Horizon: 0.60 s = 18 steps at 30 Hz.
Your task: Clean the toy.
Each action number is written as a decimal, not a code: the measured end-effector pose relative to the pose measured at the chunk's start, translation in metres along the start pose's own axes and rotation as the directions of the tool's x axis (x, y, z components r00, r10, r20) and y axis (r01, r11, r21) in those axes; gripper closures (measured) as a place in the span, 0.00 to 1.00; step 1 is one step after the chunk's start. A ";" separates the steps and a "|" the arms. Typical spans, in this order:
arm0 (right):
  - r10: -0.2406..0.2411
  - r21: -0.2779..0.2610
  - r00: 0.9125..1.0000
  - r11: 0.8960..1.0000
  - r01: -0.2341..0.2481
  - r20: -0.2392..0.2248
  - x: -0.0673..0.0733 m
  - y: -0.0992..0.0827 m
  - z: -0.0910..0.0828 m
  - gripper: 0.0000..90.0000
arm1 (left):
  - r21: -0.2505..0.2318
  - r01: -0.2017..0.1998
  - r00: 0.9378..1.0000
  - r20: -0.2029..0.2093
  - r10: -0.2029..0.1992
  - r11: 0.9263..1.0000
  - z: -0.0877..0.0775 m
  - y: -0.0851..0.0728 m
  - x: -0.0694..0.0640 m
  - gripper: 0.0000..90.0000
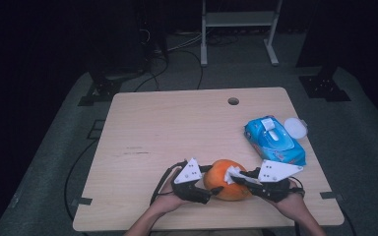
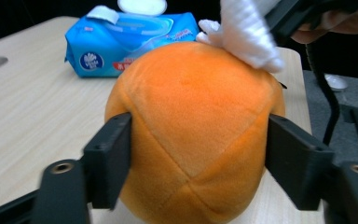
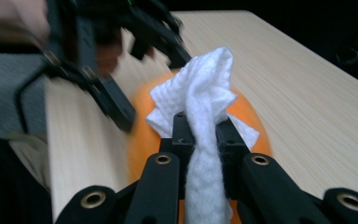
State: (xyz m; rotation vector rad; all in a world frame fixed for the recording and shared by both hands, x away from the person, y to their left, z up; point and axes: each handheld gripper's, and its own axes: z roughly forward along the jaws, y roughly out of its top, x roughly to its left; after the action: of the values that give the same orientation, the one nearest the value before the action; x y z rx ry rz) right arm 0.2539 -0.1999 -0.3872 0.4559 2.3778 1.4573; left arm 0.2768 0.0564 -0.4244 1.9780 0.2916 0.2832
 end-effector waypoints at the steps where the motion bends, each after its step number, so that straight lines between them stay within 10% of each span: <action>1: 0.010 -0.019 1.000 1.000 -0.011 -0.024 0.002 0.002 0.002 0.90 | 0.008 -0.034 0.999 -0.005 0.034 0.999 0.001 0.002 -0.004 0.35; 4: 0.003 -0.012 0.999 1.000 -0.004 -0.032 0.006 0.004 0.008 0.90 | 0.022 -0.071 0.997 -0.014 0.072 0.997 0.002 0.003 -0.008 0.35; 8: 0.039 -0.015 0.999 0.999 -0.039 -0.008 -0.002 -0.002 0.003 0.90 | -0.005 0.041 0.999 0.032 -0.041 0.999 0.000 -0.004 0.005 0.28; 11: 0.057 -0.013 0.998 0.998 -0.057 0.014 -0.007 -0.005 0.000 0.90 | -0.008 0.055 0.998 0.033 -0.055 0.998 0.001 -0.005 0.008 0.31; 18: 0.031 -0.010 0.999 0.999 -0.031 -0.009 0.004 0.003 0.008 0.90 | 0.010 -0.080 0.995 0.057 0.079 0.997 0.005 -0.002 -0.006 0.36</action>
State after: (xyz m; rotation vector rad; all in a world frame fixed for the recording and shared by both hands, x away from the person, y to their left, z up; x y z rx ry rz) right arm 0.2541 -0.1907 -0.3880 0.4874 2.3793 1.4864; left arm 0.2726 0.0504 -0.4286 2.0092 0.1789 0.2760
